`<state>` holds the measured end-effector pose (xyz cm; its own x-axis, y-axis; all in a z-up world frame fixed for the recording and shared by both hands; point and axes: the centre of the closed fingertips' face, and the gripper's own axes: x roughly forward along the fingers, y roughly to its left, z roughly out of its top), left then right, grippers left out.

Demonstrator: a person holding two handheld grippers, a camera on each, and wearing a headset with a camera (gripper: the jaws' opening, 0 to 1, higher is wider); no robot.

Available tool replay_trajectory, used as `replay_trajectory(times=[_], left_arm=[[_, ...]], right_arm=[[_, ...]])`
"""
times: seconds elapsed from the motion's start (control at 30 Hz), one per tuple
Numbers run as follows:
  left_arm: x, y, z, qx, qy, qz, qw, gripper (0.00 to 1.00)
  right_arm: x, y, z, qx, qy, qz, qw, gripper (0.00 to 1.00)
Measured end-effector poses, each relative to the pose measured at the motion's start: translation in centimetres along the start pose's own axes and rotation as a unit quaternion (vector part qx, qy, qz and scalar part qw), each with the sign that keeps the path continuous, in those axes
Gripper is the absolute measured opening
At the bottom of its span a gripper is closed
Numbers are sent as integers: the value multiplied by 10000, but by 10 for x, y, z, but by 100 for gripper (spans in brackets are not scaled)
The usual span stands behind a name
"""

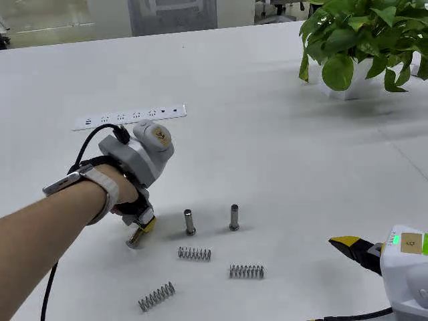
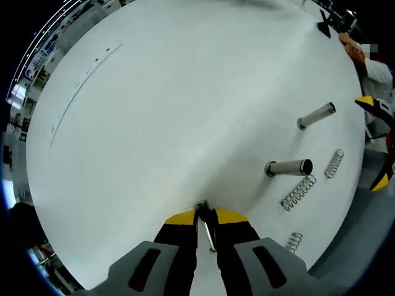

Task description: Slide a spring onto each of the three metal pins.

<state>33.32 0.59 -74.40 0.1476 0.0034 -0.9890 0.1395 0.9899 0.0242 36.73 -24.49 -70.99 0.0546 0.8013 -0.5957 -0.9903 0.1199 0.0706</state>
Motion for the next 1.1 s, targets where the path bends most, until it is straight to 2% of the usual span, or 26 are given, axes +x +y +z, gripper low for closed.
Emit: replay_trajectory(times=[0.07, 0.13, 0.23, 0.37, 0.4, 0.57, 0.7, 0.87, 1.03, 1.1], left_arm=[[0, 1, -1, -56, 12, -6, 10000, 10], [-1, 2, -1, -111, -87, 0, 9999, 10], [-1, 4, -1, -160, -333, 3, 9993, 9], [-2, 5, -1, -316, -756, -75, 9966, 8], [-2, 5, -2, -300, -803, -89, 9963, 8], [-1, 8, -1, -526, -1139, -223, 9918, 8], [0, 8, 0, -773, -1391, -371, 9866, 8], [0, 5, -1, -794, -1577, -459, 9832, 8], [-6, -1, 2, -835, -1870, -487, 9776, 8], [-6, 1, 4, -814, -1958, -477, 9761, 8]], right_arm=[[-1, -1, 0, -8, -5, -18, 10000, 98], [-2, -2, -1, 4, -1, -27, 10000, 98], [-2, -2, -3, 19, 15, -34, 10000, 98], [-2, -1, -4, 40, 15, -34, 10000, 98], [-2, -1, -4, 39, 17, -30, 10000, 98], [1, 1, -2, -19, 40, 9, 10000, 98], [2, 2, 0, -43, 43, 30, 10000, 98], [3, 3, 1, -56, 55, 41, 10000, 98], [4, 5, -1, -65, 109, 68, 9999, 98], [5, 6, -1, -67, 113, 84, 9999, 98]])
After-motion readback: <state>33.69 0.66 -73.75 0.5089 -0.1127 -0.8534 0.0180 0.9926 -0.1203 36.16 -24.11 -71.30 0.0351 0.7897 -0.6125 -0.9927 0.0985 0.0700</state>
